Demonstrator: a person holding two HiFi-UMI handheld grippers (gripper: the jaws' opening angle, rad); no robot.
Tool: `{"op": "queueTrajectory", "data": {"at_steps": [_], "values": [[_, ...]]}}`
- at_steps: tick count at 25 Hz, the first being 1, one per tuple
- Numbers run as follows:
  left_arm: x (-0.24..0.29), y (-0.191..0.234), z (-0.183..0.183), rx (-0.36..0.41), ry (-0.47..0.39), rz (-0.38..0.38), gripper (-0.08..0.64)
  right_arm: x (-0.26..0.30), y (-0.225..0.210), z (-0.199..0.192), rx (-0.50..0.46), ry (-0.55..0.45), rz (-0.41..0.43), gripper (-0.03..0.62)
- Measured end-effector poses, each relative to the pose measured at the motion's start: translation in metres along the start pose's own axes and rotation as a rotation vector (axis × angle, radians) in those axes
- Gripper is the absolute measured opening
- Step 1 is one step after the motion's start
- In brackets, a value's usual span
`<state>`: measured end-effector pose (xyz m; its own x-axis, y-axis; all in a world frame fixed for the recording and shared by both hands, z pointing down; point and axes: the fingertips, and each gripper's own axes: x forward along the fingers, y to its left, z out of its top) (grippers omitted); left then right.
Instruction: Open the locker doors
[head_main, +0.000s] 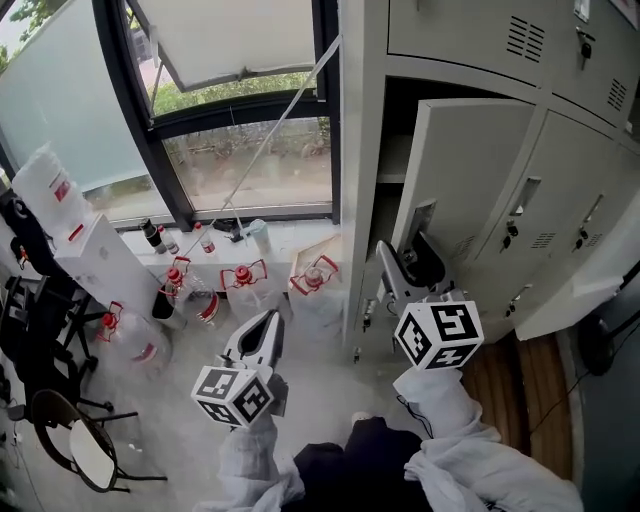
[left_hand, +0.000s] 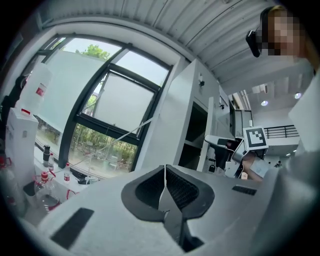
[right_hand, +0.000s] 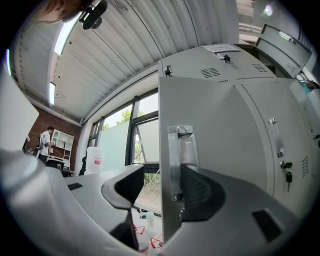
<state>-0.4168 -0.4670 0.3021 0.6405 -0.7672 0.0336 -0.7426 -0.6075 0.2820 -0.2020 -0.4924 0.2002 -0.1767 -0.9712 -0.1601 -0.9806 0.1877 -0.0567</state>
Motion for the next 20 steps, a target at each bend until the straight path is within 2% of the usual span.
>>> {"op": "queueTrajectory", "data": {"at_steps": [4, 9, 12, 15, 20], "values": [[-0.013, -0.005, -0.003, -0.003, 0.007, -0.015, 0.015, -0.015, -0.003, 0.002, 0.0, 0.002, -0.029, 0.22], [-0.027, -0.011, -0.008, -0.007, 0.02, -0.025, 0.015, -0.031, -0.009, 0.003, -0.052, 0.012, -0.06, 0.191], [-0.034, -0.017, -0.011, -0.006, 0.027, -0.035, 0.015, -0.037, -0.014, 0.003, -0.143, 0.022, -0.096, 0.147], [-0.043, -0.022, -0.016, -0.004, 0.034, -0.044, 0.015, -0.038, -0.015, 0.0, -0.236, 0.049, -0.127, 0.143], [-0.059, -0.026, -0.023, -0.003, 0.047, -0.047, 0.015, -0.043, -0.016, 0.001, -0.237, 0.058, -0.134, 0.144]]}}
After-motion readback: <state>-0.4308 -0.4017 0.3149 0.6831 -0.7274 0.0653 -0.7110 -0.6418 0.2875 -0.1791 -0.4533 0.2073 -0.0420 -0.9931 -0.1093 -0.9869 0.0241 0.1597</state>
